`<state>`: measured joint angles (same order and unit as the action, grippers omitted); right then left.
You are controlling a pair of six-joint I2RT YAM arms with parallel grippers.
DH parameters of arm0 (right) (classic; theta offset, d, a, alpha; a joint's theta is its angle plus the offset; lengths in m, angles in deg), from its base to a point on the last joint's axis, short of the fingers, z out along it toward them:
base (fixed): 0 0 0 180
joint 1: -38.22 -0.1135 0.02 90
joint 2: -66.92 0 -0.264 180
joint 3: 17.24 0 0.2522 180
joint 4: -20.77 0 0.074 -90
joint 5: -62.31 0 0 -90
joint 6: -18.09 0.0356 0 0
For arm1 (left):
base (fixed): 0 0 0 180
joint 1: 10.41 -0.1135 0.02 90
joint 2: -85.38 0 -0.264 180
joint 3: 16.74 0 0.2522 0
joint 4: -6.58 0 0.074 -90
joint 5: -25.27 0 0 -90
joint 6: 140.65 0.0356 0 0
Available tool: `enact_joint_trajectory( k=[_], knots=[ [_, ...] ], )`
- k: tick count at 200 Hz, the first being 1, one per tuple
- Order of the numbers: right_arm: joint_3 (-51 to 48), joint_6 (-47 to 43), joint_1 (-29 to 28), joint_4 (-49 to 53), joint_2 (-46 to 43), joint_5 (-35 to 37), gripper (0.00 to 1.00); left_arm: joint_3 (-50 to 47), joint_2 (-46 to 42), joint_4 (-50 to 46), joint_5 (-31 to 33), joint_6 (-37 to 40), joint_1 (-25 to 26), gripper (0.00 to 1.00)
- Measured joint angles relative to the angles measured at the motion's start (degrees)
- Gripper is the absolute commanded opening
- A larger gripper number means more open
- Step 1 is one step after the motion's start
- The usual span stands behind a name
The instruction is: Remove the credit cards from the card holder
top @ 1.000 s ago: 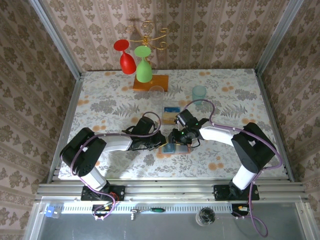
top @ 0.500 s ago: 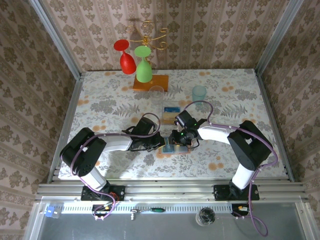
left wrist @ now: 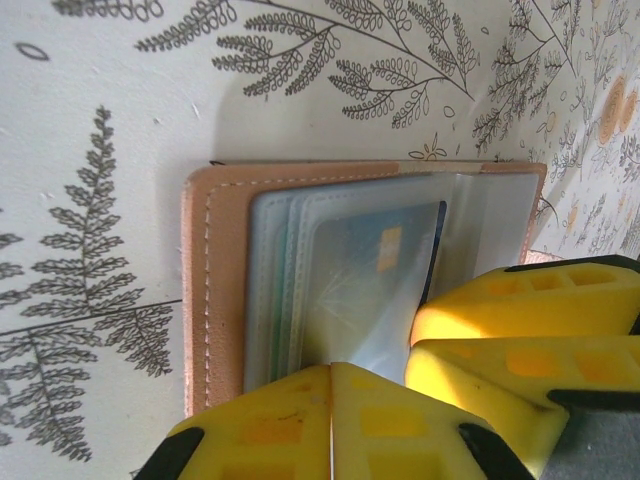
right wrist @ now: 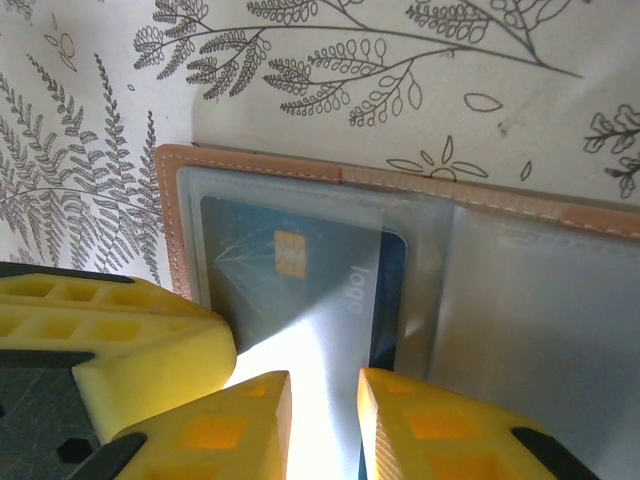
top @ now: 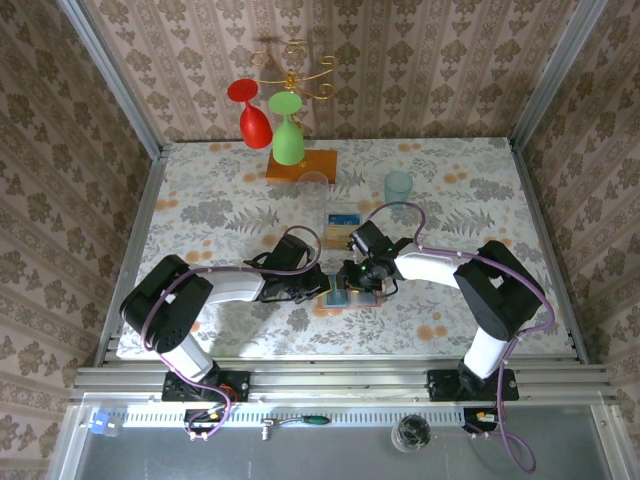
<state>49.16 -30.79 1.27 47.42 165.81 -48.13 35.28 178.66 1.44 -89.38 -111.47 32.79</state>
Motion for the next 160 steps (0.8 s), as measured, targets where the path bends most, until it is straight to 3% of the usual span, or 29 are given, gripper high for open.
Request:
enact_joint_trajectory(
  k=[160],
  knots=[
    [1.0, -2.1, -0.4, 5.8, -1.7, 4.0, 0.31, 0.0, -0.2, -0.1, 0.2, 0.3, 0.0, 0.11]
  ],
)
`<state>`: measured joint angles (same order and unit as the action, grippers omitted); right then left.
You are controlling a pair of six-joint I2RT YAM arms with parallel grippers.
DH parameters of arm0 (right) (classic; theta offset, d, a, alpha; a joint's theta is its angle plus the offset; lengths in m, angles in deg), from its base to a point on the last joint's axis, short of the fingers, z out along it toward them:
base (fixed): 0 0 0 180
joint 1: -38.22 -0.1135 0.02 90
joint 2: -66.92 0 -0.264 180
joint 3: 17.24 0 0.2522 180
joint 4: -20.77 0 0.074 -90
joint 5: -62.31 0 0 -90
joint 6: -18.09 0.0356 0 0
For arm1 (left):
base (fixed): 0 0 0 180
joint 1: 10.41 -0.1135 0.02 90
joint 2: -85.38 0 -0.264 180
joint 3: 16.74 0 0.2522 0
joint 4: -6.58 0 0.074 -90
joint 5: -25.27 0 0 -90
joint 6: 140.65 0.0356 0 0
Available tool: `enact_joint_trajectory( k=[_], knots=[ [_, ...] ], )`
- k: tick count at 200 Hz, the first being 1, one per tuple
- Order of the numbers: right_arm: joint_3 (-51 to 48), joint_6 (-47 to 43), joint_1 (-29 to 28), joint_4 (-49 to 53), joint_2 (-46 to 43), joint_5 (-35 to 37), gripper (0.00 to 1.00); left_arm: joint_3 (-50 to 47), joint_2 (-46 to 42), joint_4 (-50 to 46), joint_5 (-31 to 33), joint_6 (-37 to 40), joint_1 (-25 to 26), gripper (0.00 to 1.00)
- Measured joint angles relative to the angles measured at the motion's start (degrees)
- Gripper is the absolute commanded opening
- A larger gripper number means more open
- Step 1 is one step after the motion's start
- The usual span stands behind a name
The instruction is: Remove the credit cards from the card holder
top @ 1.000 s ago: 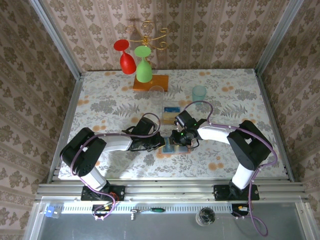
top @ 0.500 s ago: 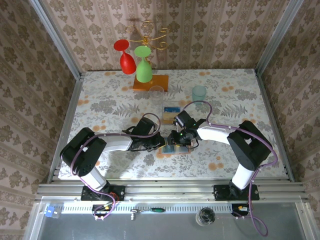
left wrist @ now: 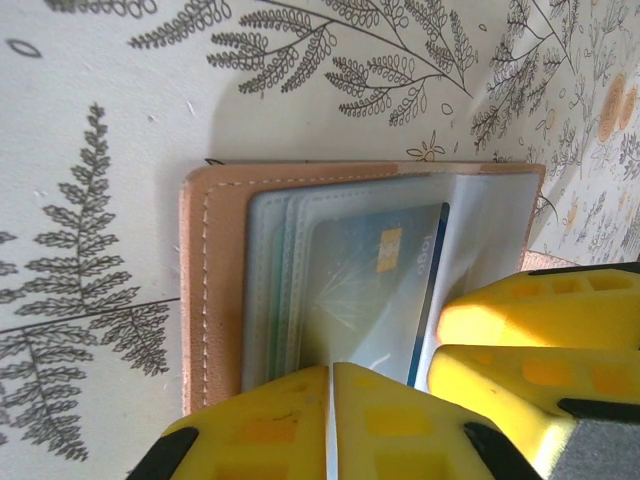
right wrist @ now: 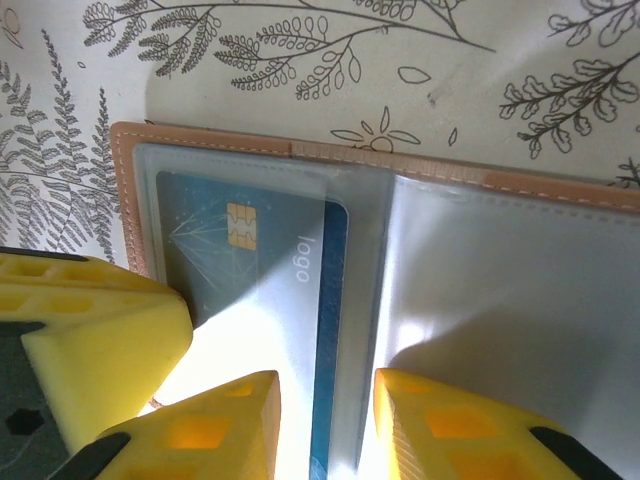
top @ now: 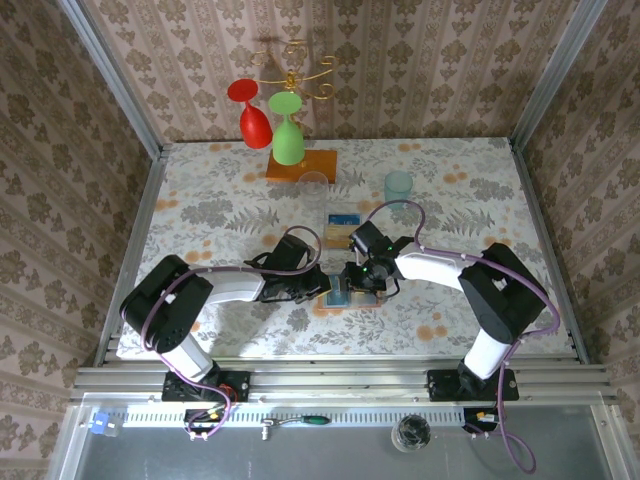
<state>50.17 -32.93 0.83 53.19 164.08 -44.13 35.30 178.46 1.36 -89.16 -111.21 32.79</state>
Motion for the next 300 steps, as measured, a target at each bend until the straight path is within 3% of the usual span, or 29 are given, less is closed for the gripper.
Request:
enact_joint_trajectory(
  k=[300],
  knots=[
    [0.0, 0.2, 0.0, -0.3, -1.3, 0.0, 0.31, 0.5, -2.7, -5.1, 4.0, 1.9, -0.5, 0.09]
  ],
)
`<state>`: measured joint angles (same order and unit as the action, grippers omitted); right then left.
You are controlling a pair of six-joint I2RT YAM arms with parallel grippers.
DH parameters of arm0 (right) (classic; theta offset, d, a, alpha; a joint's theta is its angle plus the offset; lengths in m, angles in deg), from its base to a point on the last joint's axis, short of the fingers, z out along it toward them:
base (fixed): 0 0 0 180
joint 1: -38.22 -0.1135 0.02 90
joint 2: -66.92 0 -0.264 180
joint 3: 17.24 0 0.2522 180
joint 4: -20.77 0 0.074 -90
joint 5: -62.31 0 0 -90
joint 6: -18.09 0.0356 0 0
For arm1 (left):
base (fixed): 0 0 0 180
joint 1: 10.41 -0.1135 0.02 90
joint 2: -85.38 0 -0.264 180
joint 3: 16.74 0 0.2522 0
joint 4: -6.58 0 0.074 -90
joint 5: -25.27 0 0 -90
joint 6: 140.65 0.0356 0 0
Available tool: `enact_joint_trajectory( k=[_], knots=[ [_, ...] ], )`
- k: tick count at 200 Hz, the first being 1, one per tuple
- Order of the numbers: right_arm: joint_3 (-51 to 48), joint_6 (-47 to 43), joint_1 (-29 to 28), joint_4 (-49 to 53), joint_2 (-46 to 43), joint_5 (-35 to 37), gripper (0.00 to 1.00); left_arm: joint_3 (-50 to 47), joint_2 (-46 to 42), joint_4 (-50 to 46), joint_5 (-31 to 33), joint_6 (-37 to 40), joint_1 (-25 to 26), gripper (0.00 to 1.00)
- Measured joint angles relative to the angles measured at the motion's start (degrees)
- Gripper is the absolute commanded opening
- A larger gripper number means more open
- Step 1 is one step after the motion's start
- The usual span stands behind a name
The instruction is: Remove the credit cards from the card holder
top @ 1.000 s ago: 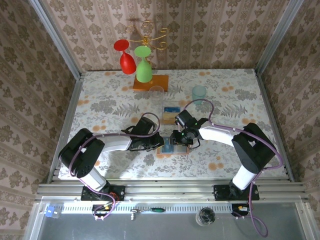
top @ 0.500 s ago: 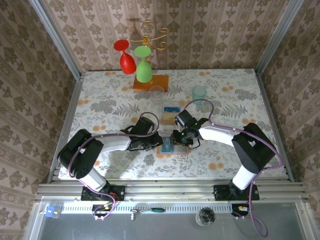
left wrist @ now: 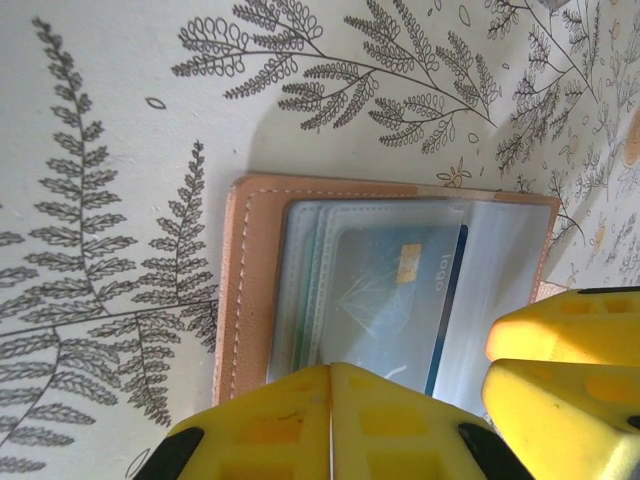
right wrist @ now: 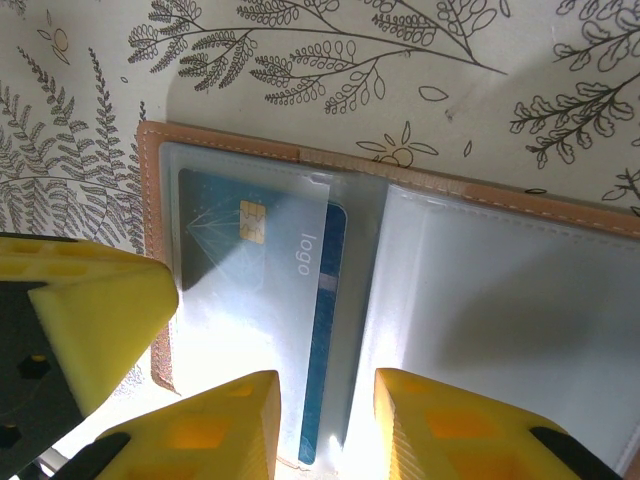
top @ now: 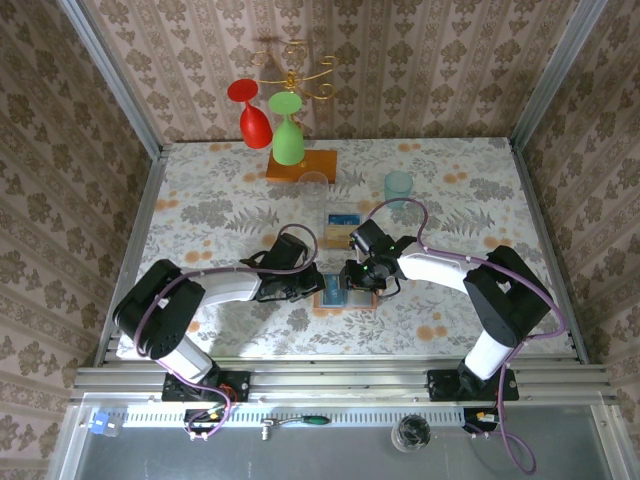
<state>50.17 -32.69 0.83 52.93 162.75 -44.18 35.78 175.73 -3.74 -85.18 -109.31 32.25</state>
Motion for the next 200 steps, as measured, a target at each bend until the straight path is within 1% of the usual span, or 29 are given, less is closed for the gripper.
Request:
enact_joint_trajectory(
  k=[58, 134, 200],
  knots=[
    [0.0, 0.0, 0.0, 0.0, 0.0, 0.0, 0.31, 0.0, -0.2, -0.5, 0.2, 0.4, 0.0, 0.09],
    [0.0, 0.0, 0.0, 0.0, 0.0, -0.2, 0.31, 0.0, 0.0, -0.7, 0.2, 0.4, -0.4, 0.03],
    [0.0, 0.6, 0.0, -2.0, 0.7, -2.2, 0.31, 0.0, 0.5, -0.9, 0.1, 0.4, -0.4, 0.03]
  ],
)
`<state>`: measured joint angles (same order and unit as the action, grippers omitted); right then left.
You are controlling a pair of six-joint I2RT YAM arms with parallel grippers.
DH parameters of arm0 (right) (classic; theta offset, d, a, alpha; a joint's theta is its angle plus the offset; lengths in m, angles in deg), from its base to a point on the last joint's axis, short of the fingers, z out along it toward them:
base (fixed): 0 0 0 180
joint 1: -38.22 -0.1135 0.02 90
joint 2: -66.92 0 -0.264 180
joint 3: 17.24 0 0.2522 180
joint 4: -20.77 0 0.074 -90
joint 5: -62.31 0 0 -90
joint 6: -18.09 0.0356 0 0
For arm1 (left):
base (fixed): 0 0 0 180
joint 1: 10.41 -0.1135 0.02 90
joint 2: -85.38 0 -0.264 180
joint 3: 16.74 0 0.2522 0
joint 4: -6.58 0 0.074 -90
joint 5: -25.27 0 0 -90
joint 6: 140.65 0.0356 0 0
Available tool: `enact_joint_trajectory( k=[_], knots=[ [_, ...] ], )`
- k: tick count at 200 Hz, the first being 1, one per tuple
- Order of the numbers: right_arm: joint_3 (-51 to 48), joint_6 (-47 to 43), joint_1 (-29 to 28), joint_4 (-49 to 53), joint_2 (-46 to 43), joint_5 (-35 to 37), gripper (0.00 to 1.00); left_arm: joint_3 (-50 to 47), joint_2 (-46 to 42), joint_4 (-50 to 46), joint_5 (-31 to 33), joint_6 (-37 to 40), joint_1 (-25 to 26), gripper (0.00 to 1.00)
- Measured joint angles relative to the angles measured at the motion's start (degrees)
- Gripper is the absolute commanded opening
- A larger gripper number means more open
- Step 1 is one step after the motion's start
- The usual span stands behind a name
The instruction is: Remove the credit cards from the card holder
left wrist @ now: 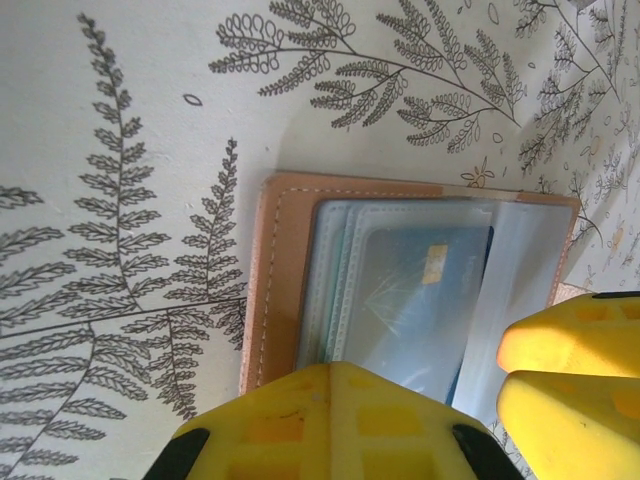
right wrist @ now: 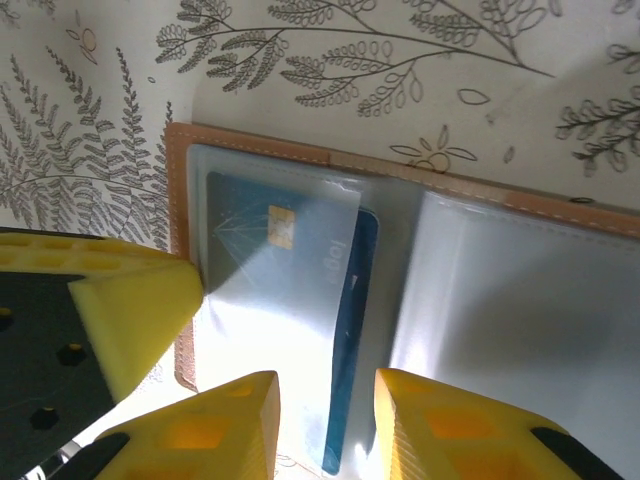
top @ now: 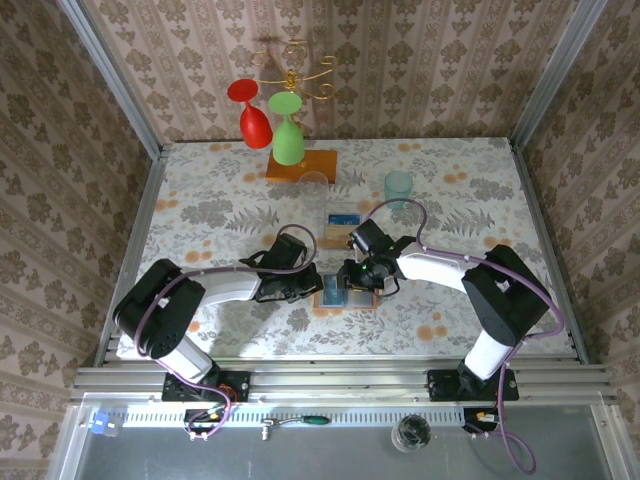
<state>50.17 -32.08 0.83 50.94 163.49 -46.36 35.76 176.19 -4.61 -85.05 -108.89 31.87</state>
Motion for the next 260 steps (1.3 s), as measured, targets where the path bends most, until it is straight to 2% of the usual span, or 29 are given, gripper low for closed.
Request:
enact_joint_trajectory(
  k=[124, 175, 260],
  knots=[
    [0.0, 2.2, 0.0, -3.6, 2.5, -2.8, 0.23, -0.1, 0.1, 0.3, 0.0, 0.0, 0.0, 0.02],
    [0.0, 2.4, 0.0, -4.2, 3.1, -2.9, 0.23, -0.1, 0.2, 0.5, -0.1, 0.0, 0.0, 0.02],
    [1.4, 0.6, 0.0, -0.7, 3.2, -0.3, 0.29, -0.1, 0.3, 0.7, -0.5, 0.0, 0.0, 0.02]
  ],
)
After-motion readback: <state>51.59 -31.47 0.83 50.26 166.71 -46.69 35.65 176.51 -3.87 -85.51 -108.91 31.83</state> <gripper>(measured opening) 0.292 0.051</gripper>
